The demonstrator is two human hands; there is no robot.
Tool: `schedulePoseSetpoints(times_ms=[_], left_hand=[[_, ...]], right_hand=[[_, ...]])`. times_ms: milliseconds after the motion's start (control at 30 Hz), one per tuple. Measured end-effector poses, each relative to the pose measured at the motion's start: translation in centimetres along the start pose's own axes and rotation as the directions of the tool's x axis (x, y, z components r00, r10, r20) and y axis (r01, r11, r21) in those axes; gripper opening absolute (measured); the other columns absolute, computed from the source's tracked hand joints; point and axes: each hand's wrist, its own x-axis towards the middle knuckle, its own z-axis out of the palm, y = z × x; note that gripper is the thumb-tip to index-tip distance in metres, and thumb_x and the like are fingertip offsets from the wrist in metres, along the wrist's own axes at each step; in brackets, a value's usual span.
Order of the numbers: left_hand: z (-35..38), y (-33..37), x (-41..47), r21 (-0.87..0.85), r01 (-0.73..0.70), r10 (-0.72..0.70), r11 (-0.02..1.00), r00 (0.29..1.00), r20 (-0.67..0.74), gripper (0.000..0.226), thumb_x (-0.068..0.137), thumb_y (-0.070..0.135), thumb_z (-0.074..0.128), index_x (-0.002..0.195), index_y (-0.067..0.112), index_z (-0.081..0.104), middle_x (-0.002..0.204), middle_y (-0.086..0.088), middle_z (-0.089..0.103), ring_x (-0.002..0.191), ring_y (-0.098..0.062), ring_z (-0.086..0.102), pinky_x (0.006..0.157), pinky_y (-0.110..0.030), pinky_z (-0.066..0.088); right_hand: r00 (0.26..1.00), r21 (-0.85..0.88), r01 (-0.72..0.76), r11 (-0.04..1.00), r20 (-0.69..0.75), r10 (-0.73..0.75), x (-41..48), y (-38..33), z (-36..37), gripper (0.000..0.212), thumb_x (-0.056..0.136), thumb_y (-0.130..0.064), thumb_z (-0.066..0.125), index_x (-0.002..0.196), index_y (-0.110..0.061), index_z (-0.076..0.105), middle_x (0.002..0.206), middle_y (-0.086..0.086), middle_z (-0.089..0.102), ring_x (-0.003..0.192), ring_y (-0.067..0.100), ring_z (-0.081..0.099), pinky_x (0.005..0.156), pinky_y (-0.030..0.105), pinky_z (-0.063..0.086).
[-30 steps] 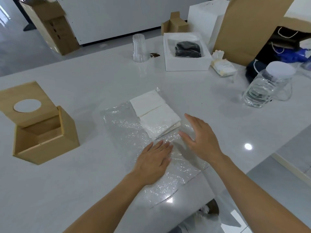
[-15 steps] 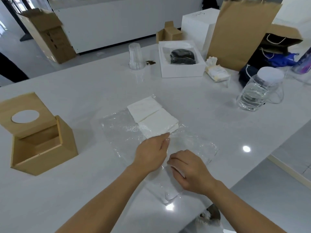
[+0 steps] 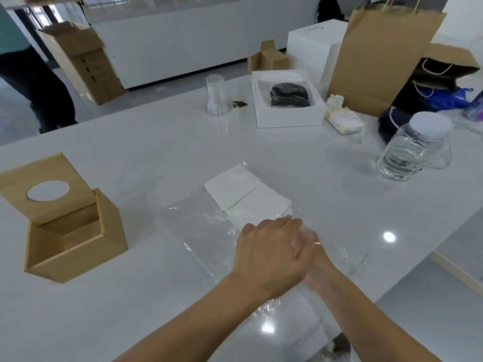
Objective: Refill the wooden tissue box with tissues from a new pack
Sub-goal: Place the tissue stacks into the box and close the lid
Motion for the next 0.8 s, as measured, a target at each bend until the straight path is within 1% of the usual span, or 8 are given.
schedulePoseSetpoints(times_ms=[100,200,267,300,367,500,633,800], left_hand=[[-1.2,-0.3,1.0,-0.181,-0.023,0.024,0.983,1.0,0.001,0.056,0.081,0.052,0.028,0.111,0.023,0.065,0.103,0.004,0.071,0.093,-0.019,0.064,0.08,-0.032,0.046],[-1.5,-2.8,2.9,-0.151,-0.052,0.03,0.987,0.99,-0.141,0.027,0.087,0.032,0.041,0.097,0.022,0.064,0.092,-0.003,0.072,0.083,-0.025,0.066,0.072,-0.036,0.053],[-1.1,-5.4,4.5,-0.11,0.032,-0.045,0.993,0.992,-0.114,0.031,0.087,0.025,0.043,0.106,0.016,0.065,0.103,-0.006,0.071,0.092,-0.027,0.065,0.079,-0.039,0.051],[-0.9,-6.8,5.4,-0.064,0.083,-0.087,0.994,0.994,-0.061,0.036,0.088,0.025,0.041,0.113,0.013,0.063,0.112,-0.007,0.068,0.101,-0.028,0.062,0.086,-0.039,0.048],[-0.2,-9.7,6.7,0.109,0.168,-0.176,0.98,0.982,0.069,0.038,0.094,0.026,0.042,0.129,0.015,0.051,0.132,-0.004,0.056,0.119,-0.026,0.051,0.096,-0.038,0.038],[1.5,-13.6,7.3,0.268,0.167,-0.248,0.949,0.921,0.302,0.055,0.095,0.038,0.042,0.145,0.023,0.024,0.156,0.003,0.02,0.142,-0.017,0.017,0.113,-0.041,0.019],[3.0,-14.7,6.7,0.243,0.175,-0.25,0.954,0.913,0.323,0.055,0.097,0.043,0.033,0.147,0.025,0.02,0.158,0.001,0.01,0.145,-0.017,0.002,0.117,-0.041,0.002],[3.5,-15.2,6.7,0.202,0.189,-0.243,0.961,0.926,0.288,0.055,0.097,0.044,0.03,0.147,0.024,0.02,0.158,0.0,0.012,0.145,-0.018,0.006,0.117,-0.038,0.004]], right_hand=[[0.986,0.043,-0.047,0.998,-0.157,0.053,0.7,0.2,0.3,0.028,0.088,-0.005,0.042,0.065,-0.012,0.057,0.06,0.005,0.056,0.057,0.019,0.054,0.057,0.028,0.042],[0.941,-0.02,-0.113,0.993,-0.323,0.101,1.5,0.2,-0.2,0.03,0.09,0.002,0.045,0.067,-0.017,0.048,0.047,-0.003,0.054,0.04,0.009,0.05,0.039,0.019,0.038],[0.93,-0.044,-0.153,0.987,-0.343,0.129,2.1,-0.2,-0.3,0.024,0.09,-0.001,0.05,0.07,-0.015,0.053,0.061,0.0,0.058,0.054,0.011,0.054,0.051,0.022,0.044],[0.926,-0.033,-0.165,0.986,-0.351,0.143,2.3,-0.5,-0.3,0.021,0.089,-0.001,0.053,0.072,-0.012,0.056,0.069,0.003,0.057,0.062,0.013,0.053,0.057,0.024,0.042],[0.914,0.064,-0.201,0.978,-0.346,0.21,2.2,-1.6,0.2,0.013,0.085,0.002,0.058,0.074,-0.005,0.06,0.067,0.007,0.056,0.061,0.017,0.051,0.053,0.025,0.036],[0.889,0.054,-0.295,0.954,-0.351,0.295,2.6,-2.6,0.7,0.011,0.078,-0.002,0.067,0.071,-0.002,0.058,0.066,0.014,0.054,0.054,0.025,0.044,0.049,0.026,0.027],[0.883,0.073,-0.354,0.933,-0.303,0.358,3.3,-2.7,0.8,0.01,0.076,-0.003,0.069,0.073,-0.004,0.059,0.07,0.014,0.053,0.057,0.024,0.043,0.044,0.023,0.032],[0.915,-0.066,-0.368,0.928,-0.206,0.348,4.6,-3.0,1.1,0.023,0.073,-0.017,0.071,0.086,0.002,0.064,0.064,0.015,0.058,0.05,0.024,0.05,0.047,0.028,0.039]])
